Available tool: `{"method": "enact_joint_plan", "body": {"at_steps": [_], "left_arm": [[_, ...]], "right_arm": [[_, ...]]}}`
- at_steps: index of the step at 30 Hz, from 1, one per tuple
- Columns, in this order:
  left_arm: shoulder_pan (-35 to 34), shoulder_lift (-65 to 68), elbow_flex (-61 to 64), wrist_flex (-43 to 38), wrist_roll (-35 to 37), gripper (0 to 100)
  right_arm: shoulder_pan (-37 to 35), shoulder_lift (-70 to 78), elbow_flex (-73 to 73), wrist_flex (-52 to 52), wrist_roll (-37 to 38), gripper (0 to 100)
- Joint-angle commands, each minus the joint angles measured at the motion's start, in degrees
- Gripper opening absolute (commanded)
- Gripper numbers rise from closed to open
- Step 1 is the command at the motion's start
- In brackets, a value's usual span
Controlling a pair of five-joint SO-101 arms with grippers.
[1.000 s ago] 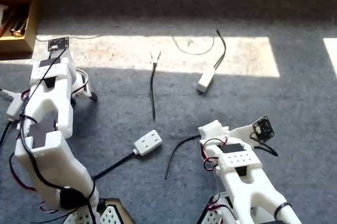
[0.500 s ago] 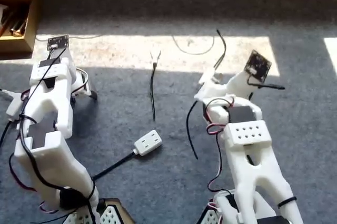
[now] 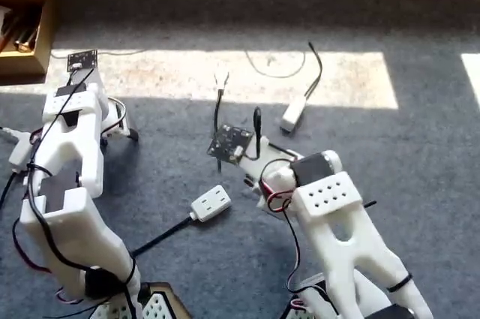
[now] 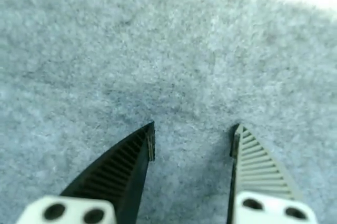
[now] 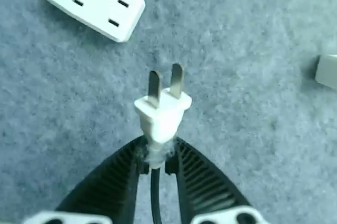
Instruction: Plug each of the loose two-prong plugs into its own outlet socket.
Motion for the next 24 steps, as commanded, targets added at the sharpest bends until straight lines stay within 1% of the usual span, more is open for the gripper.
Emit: {"method": "enact_joint_plan", "body": {"at_steps": [1,3,4,7,14,18,24], "left_arm": [[0.2,0.0,-0.2,-1.8,0.1,24],[0.2,0.0,-0.2,-1.8,0.1,24],[0.4,0.0,-0.2,-1.9,0.0,24],[0.5,0.0,-0.3,-1.9,0.0,24],[0.5,0.0,-0.2,-1.9,0.0,24],[0.5,0.0,-0.2,-1.9,0.0,24],[0.6,0.0,-0.2,-1.9,0.0,24]], "right_arm": [[-0.6,-0.6,9.6,-10.9,0.2,0.6],[-0.6,-0.6,13.1,-14.1,-1.5,0.6],[-0.6,-0.6,14.0,-14.6,-1.1,0.6],[0.0,-0.5,14.7,-14.6,0.1,0.6],[4.2,-0.6,17.6,-15.0,0.4,0.6],[4.6,-0.6,19.2,-14.8,5.6,0.9],[5.2,-1.2,23.6,-16.0,5.9,1.0]]}}
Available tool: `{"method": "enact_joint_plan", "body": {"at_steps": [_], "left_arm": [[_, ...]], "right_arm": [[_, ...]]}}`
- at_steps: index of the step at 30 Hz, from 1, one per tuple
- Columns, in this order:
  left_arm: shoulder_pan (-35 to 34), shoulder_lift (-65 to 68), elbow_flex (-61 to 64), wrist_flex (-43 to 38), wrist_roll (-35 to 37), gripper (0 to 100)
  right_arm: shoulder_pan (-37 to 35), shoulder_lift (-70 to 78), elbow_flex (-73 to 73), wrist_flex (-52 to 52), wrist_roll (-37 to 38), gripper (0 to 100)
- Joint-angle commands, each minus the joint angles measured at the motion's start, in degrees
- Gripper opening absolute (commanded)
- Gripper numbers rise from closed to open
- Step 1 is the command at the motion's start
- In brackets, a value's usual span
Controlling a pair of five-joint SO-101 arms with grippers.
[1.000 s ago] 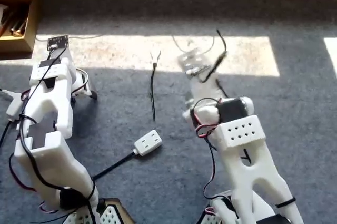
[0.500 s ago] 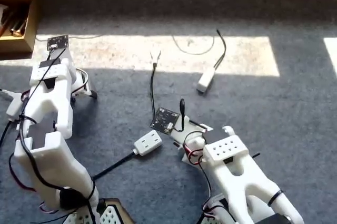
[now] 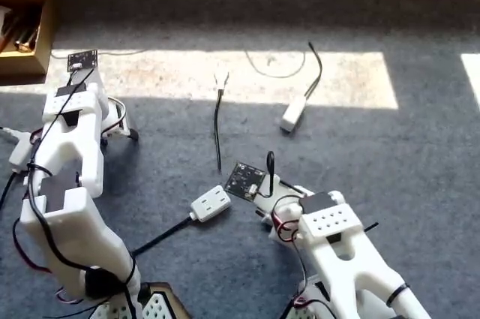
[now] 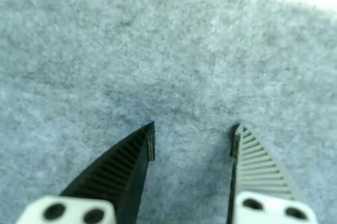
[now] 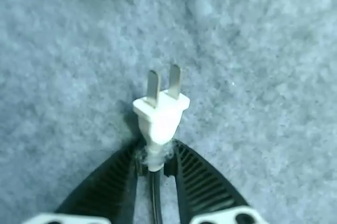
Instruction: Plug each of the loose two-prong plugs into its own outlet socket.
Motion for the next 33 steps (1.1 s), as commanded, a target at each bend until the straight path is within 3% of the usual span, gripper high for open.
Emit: {"method": "enact_joint_plan", "body": {"at_steps": [1,5,12,16,20,24,33], "left_arm": [[0.6,0.0,-0.2,-1.9,0.1,24],[0.6,0.0,-0.2,-1.9,0.1,24],[0.6,0.0,-0.2,-1.8,0.1,24],[0.6,0.0,-0.2,-1.8,0.0,24],[0.6,0.0,-0.2,-1.8,0.0,24],[0.6,0.0,-0.1,-1.8,0.0,24],[0.8,0.2,-0.1,-1.9,0.0,24]], "right_arm": [[1.1,-0.2,1.8,-1.6,0.7,1.1],[1.1,-0.2,1.5,-3.5,-4.8,7.2],[1.3,-0.2,1.5,-3.9,-4.9,24.1],[3.1,-0.2,1.3,-4.1,-5.0,26.4],[3.2,-0.2,1.5,-4.1,-4.9,23.9],[3.2,0.2,1.7,-4.1,-5.1,1.5],[3.2,-0.2,1.5,-3.7,-5.3,0.5]]}}
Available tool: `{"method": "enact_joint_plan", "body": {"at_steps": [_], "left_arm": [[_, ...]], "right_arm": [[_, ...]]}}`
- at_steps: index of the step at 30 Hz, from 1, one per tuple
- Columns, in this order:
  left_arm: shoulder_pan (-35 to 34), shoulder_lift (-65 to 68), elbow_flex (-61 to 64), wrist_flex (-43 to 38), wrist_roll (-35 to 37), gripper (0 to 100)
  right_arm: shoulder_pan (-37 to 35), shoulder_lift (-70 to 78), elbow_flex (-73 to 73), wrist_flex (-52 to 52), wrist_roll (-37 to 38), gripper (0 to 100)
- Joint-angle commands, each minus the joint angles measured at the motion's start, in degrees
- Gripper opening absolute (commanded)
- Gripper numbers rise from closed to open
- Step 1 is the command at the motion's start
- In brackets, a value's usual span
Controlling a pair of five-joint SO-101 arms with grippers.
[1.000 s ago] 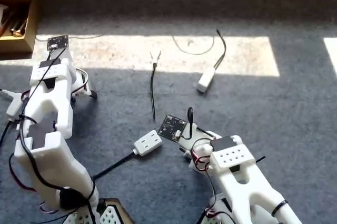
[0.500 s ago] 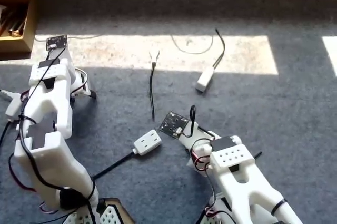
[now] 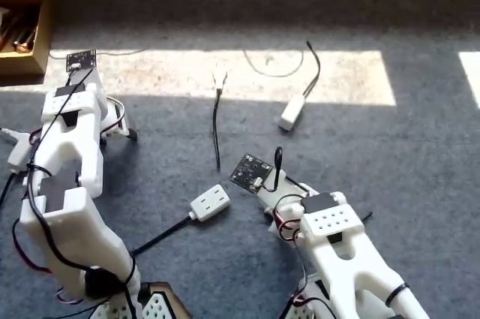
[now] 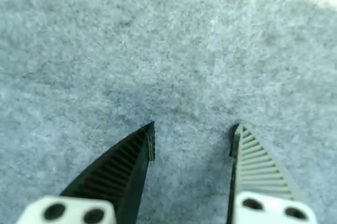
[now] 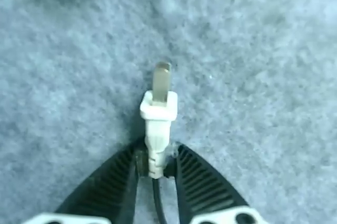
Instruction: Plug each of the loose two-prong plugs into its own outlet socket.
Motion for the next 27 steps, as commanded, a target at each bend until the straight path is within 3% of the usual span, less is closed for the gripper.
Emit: {"method": "enact_joint_plan", "body": {"at_steps": [1,6,10,13,16,20,27], "left_arm": [[1.3,0.5,-0.1,-1.8,0.0,24],[3.5,1.6,-6.1,2.5,0.1,24],[3.6,-0.2,-21.9,20.0,-2.7,24],[3.7,-2.7,-36.2,34.4,-5.4,27],[4.1,-5.4,-46.0,44.8,-7.6,36],[4.7,-12.0,-43.1,45.1,-12.4,41],[17.1,-29.9,-27.6,44.8,-16.4,41]], "right_arm": [[0.6,-0.1,-0.1,0.4,-1.1,0.5],[0.3,-3.0,-13.0,8.0,-8.5,0.5],[-2.2,-12.6,-20.3,6.1,-17.6,0.5],[-8.8,-23.6,-14.1,-2.0,-24.5,0.5],[-14.5,-32.7,-6.9,-5.0,-27.3,0.5],[-17.7,-36.0,-4.9,-5.1,-27.3,0.5],[-25.7,-28.6,-4.8,-10.2,-27.5,0.5]]}}
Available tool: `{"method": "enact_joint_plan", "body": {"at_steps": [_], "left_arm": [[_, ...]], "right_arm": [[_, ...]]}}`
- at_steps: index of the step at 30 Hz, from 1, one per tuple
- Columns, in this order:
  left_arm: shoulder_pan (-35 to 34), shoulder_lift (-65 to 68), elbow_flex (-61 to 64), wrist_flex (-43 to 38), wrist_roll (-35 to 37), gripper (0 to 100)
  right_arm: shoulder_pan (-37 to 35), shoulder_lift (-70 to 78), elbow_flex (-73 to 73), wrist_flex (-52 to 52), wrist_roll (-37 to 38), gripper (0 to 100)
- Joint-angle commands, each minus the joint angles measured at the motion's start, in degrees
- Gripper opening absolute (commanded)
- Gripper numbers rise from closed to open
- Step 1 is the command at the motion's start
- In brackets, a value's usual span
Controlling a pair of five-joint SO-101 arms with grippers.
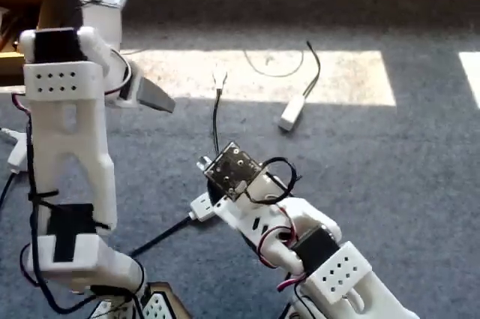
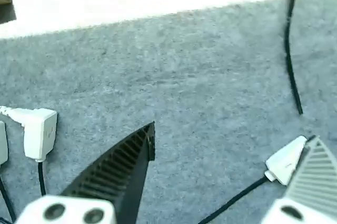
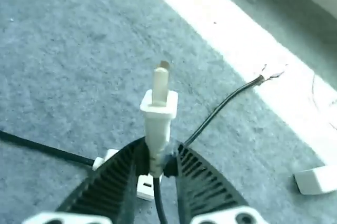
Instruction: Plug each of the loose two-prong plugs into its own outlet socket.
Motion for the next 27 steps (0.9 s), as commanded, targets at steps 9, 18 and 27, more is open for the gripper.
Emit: {"method": "enact_joint_plan", "body": {"at_steps": [9,18,27], "left_arm": [[-8.3,-49.0,36.7,-24.0,-1.1,42],[-4.0,-79.5,81.3,-39.3,-1.4,54],[8.5,-94.9,85.5,-30.9,1.9,54]], "right_arm": [[-1.6,5.6,0.1,-3.2,-2.5,0.5],[-3.6,2.9,3.0,-3.2,-6.3,0.5],[-6.5,2.9,7.2,-3.3,-6.5,0.5]]}}
